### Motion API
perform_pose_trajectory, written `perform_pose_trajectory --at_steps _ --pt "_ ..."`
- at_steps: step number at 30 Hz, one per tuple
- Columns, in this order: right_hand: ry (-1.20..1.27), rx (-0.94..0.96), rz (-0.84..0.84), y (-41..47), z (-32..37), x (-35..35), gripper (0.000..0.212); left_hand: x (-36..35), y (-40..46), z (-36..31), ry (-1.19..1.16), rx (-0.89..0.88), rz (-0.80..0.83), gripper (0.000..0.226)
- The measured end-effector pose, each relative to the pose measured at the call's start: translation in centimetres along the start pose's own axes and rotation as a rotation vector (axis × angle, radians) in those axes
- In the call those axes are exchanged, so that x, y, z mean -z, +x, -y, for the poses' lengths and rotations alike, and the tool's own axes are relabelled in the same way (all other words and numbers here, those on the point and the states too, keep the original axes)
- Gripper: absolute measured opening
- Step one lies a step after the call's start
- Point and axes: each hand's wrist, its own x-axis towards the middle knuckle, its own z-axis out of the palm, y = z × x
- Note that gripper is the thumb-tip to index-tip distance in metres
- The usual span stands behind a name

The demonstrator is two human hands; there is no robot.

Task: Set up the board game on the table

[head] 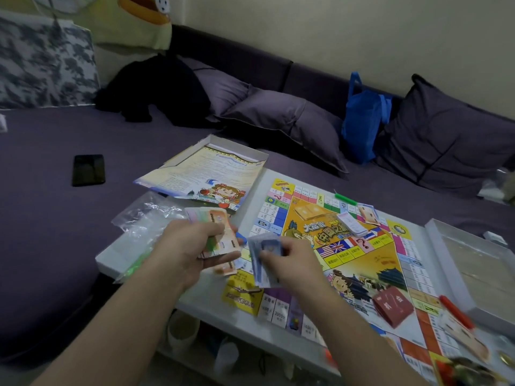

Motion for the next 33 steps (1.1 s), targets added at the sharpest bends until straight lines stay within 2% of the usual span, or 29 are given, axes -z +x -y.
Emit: perform_pose_trajectory --at_steps 4,6,12,22,27,33 --pt "0.405 -0.032 0.003 -2.8 -0.3 5.3 0.01 -2.9 -1.7 1.8 0.07 0.017 0.152 0.027" --pt "0.529 -0.035 0.011 -4.0 -0.8 7.1 0.013 -4.6 -2.6 3.1 0.103 0.037 0.215 0.034" --pt "0.456 -0.032 -0.107 -6.3 -3.9 10.2 0.01 -9.4 -4.8 6.2 0.187 0.037 0.333 0.035" --pt "0.526 -0.052 -0.216 -7.0 -7.1 13.8 0.01 -14.3 -6.4 8.6 0.22 0.091 0.449 0.023" --pt "0.533 -0.058 -0.146 -7.6 -8.3 15.2 0.013 -15.2 -6.7 9.8 0.217 0.048 0.422 0.024" --pt "0.426 -0.062 -0.207 -8.3 -9.2 17.3 0.014 -15.9 -6.8 11.2 0.195 0.081 0.398 0.029"
